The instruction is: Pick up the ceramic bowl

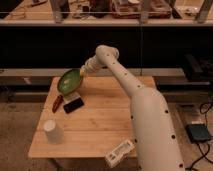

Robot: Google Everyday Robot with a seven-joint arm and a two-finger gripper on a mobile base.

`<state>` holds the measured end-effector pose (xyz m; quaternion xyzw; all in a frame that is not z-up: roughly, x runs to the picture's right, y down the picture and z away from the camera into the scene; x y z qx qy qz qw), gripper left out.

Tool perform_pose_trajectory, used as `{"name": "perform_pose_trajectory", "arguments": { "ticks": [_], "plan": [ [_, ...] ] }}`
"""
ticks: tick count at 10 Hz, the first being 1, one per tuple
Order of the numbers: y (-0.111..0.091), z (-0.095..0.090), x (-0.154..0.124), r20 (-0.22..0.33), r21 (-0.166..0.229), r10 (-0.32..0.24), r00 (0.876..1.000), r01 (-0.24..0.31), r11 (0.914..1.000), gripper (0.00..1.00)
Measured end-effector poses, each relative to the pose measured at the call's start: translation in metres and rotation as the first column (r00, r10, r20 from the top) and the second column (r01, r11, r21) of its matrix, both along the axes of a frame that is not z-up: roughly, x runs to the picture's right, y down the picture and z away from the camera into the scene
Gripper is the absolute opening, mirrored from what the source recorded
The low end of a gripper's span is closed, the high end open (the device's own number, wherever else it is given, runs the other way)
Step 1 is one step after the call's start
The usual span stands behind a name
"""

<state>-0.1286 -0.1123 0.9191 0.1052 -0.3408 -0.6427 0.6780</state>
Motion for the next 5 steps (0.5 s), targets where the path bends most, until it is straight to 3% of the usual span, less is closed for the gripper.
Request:
{"name": "perform_pose_trajectory", "arguments": {
  "ticks": [2, 5],
  "plan": [
    [0.003, -0.009, -0.011, 0.032, -0.003, -0.011, 0.999, 0.011, 0.9999, 0.25],
    [-0.002, -0.016, -0.005, 0.036, 0.016, -0.023, 0.999, 0.022, 0.9996, 0.25]
  ]
}}
